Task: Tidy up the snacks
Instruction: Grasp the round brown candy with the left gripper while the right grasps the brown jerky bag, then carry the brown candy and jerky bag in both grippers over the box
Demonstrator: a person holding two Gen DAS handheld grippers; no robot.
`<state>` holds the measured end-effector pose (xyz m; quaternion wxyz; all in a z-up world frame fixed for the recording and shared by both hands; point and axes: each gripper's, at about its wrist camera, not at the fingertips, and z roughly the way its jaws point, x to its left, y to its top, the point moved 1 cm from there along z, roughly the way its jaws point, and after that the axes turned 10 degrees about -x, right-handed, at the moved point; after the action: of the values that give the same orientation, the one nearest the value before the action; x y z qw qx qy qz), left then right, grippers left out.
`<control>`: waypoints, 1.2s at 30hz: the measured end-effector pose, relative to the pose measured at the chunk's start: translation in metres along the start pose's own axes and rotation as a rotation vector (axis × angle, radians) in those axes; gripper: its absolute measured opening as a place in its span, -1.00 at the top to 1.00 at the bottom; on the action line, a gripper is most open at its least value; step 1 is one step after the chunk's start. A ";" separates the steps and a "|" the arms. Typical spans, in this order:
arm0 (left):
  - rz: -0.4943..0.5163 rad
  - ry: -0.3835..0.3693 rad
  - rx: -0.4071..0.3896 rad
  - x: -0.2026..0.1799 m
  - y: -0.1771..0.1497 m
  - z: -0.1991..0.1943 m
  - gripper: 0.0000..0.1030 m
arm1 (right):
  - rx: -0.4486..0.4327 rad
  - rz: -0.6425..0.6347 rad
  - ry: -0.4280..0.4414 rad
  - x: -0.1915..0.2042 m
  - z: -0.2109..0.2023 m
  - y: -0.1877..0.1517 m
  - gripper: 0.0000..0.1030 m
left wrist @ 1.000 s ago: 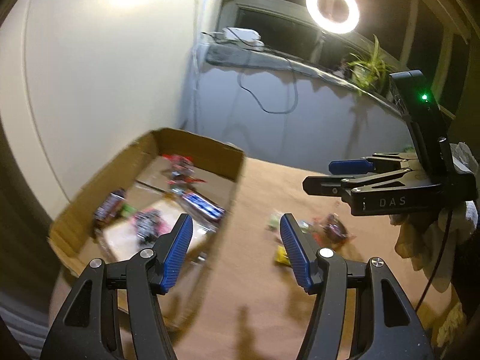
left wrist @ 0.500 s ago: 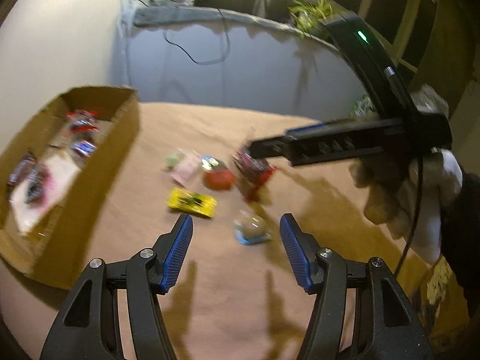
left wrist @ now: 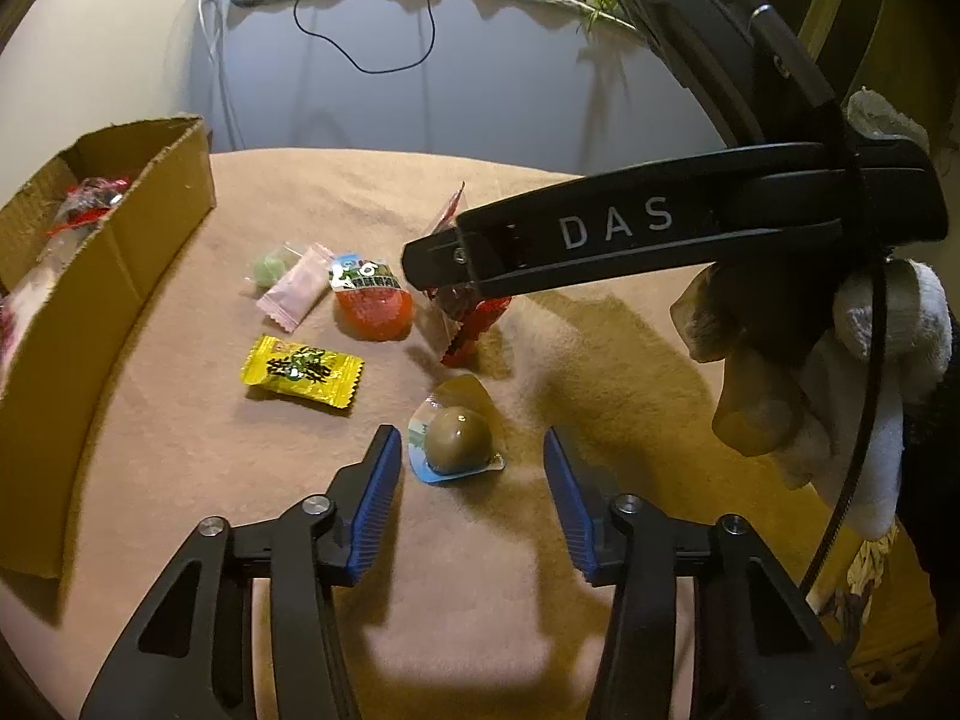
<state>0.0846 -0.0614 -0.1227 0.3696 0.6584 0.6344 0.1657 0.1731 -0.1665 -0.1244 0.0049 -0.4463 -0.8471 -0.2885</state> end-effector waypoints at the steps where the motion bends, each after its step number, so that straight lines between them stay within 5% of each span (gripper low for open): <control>1: 0.001 0.000 0.001 0.000 0.001 0.001 0.17 | 0.002 -0.002 0.001 0.000 0.001 0.000 -0.41; 8: 0.012 0.010 0.016 0.000 0.004 0.014 0.32 | 0.011 0.005 -0.004 0.000 0.010 0.000 -0.38; 15: 0.032 0.014 0.010 -0.003 0.000 0.020 0.39 | 0.030 -0.001 0.004 0.005 0.017 -0.001 0.15; 20: 0.029 0.009 0.003 -0.002 -0.002 0.020 0.42 | 0.023 0.005 0.007 0.005 0.015 -0.001 0.21; 21: 0.029 0.010 0.000 -0.002 -0.008 0.015 0.55 | 0.021 0.008 0.008 0.005 0.014 -0.002 0.25; 36: 0.028 -0.007 -0.020 0.004 -0.007 0.007 0.56 | -0.035 0.042 0.006 -0.005 -0.016 -0.008 0.35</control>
<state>0.0846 -0.0600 -0.1332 0.3760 0.6640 0.6221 0.1751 0.1659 -0.1813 -0.1159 0.0055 -0.4631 -0.8324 -0.3045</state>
